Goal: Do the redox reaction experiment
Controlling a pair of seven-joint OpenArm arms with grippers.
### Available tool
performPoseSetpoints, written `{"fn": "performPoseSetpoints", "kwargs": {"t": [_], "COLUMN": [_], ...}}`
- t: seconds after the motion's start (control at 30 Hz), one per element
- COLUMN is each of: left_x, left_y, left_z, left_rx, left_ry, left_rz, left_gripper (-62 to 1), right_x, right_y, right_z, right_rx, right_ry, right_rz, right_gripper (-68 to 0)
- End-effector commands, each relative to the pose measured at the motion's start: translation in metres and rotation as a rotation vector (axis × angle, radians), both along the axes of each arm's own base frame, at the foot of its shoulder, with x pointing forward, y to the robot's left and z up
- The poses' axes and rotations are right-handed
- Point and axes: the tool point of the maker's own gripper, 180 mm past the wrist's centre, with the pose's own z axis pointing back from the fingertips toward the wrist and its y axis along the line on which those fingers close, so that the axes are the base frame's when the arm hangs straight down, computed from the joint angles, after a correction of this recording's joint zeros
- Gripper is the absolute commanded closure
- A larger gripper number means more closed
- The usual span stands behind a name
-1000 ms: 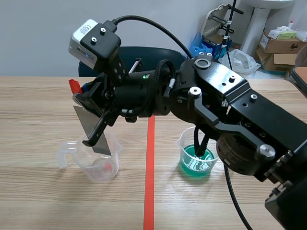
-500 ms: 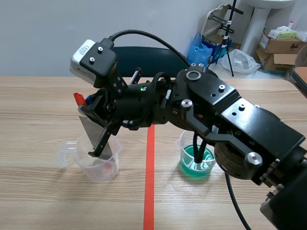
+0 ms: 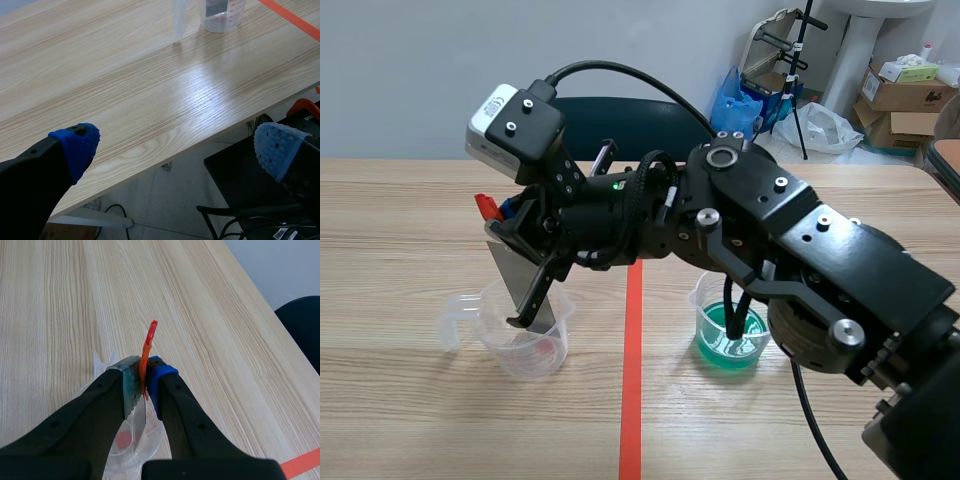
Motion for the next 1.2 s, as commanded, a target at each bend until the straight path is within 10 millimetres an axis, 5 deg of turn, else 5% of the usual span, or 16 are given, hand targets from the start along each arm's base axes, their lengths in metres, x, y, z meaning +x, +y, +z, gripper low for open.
{"fn": "performPoseSetpoints", "kwargs": {"t": [0.0,0.4,0.5,0.63,0.8,1.17], "left_x": [0.002,0.002,0.002,0.002,0.002,0.002], "left_y": [-0.003,-0.003,-0.003,-0.003,-0.003,-0.003], "left_z": [0.004,0.004,0.004,0.004,0.004,0.004], "left_rx": [-0.017,-0.017,-0.017,-0.017,-0.017,-0.017], "left_ry": [-0.023,-0.023,-0.023,-0.023,-0.023,-0.023], "left_rz": [-0.001,-0.001,-0.001,-0.001,-0.001,-0.001], "left_gripper": [-62.3,-62.3,-62.3,-62.3,-62.3,-62.3], "right_x": [0.002,-0.007,-0.015,-0.02,-0.02,-0.02], "right_y": [0.004,0.007,0.008,0.009,0.01,0.01], "right_z": [0.011,0.009,0.007,0.006,0.009,0.008], "right_rx": [0.014,0.004,-0.005,-0.01,0.009,0.002], "right_ry": [-0.031,-0.021,-0.012,-0.008,-0.011,-0.015], "right_rz": [0.008,0.063,0.11,0.135,0.139,0.138], "right_gripper": [-0.6,-1.7,-15.4,-47.2,-67.9,-67.9]}}
